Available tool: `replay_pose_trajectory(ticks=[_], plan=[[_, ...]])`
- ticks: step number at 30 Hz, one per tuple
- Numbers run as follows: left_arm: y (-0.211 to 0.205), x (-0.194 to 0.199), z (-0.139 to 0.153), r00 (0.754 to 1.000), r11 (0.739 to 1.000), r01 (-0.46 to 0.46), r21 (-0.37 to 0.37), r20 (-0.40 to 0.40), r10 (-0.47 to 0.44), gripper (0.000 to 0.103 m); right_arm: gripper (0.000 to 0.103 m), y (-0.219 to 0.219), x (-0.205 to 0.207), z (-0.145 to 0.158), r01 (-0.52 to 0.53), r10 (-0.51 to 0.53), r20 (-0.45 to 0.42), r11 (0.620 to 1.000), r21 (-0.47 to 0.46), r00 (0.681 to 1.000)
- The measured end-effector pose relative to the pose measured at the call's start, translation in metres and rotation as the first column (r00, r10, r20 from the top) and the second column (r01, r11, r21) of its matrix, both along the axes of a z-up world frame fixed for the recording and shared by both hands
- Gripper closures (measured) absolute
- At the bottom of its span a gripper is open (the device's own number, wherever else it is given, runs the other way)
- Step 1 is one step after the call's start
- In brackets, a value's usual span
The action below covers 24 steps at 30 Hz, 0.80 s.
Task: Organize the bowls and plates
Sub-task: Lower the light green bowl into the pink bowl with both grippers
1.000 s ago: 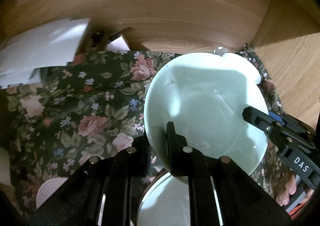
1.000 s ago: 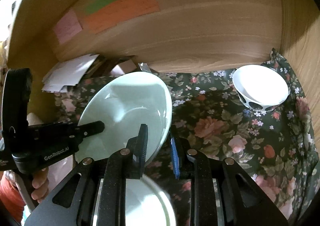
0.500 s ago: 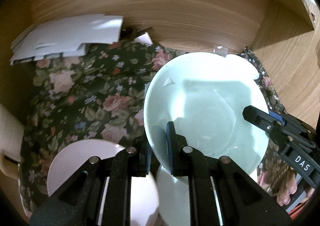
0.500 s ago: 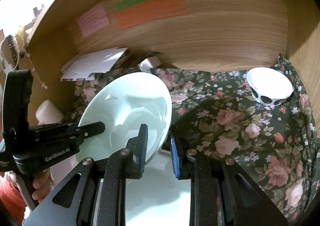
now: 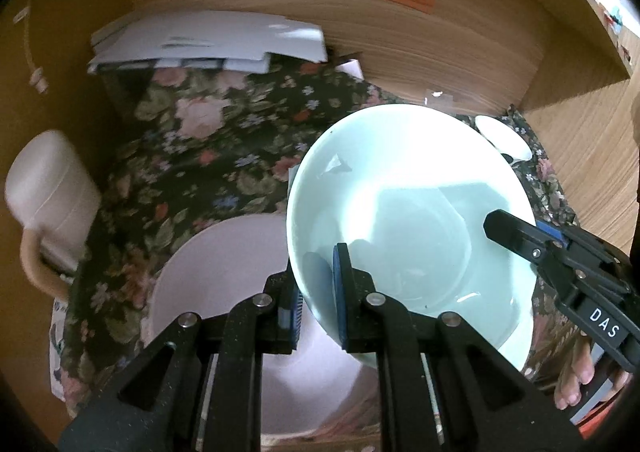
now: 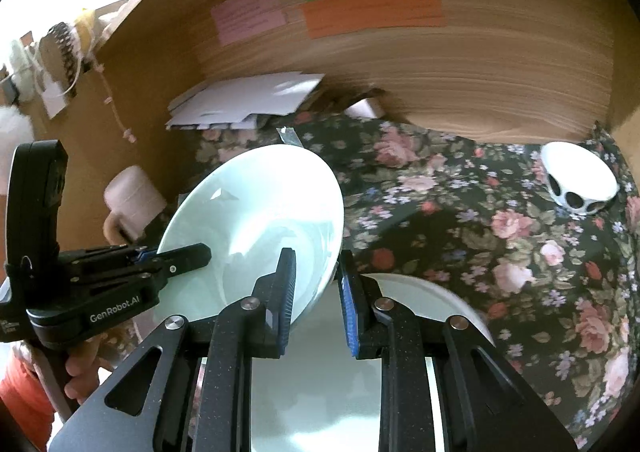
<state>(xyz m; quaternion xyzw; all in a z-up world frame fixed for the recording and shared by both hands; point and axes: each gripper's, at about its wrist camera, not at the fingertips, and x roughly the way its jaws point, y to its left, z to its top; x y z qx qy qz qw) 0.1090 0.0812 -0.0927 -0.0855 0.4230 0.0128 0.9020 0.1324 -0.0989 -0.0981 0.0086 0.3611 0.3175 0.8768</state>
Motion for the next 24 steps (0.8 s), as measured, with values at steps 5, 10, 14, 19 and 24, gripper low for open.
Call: replay_pose_trajectory(ticks=[5, 10, 14, 19, 24], plan=[[0.019, -0.019, -0.004, 0.999, 0.999, -0.043, -0.001, 0.000, 0.043, 0.090, 0.084, 0.018, -0.007, -0.005, -0.043, 0.043, -0.010, 0.999, -0.004, 0.999], [0.036, -0.031, -0.010, 0.996, 0.996, -0.087, -0.010, -0.007, 0.086, 0.090, 0.084, 0.036, -0.009, -0.011, -0.077, 0.077, -0.019, 0.997, 0.005, 0.997], [0.047, -0.038, -0.015, 0.994, 0.994, -0.111, -0.015, -0.013, 0.111, 0.090, 0.084, 0.049, -0.009, -0.017, -0.103, 0.103, -0.035, 0.995, 0.002, 0.994], [0.057, -0.042, -0.022, 0.992, 0.992, -0.127, -0.020, -0.029, 0.127, 0.089, 0.084, 0.061, -0.009, -0.028, -0.124, 0.122, -0.057, 0.992, -0.021, 0.991], [0.063, -0.041, -0.032, 0.991, 0.992, -0.128, -0.022, -0.052, 0.127, 0.089, 0.084, 0.067, -0.006, -0.036, -0.134, 0.130, -0.085, 0.990, -0.038, 0.988]])
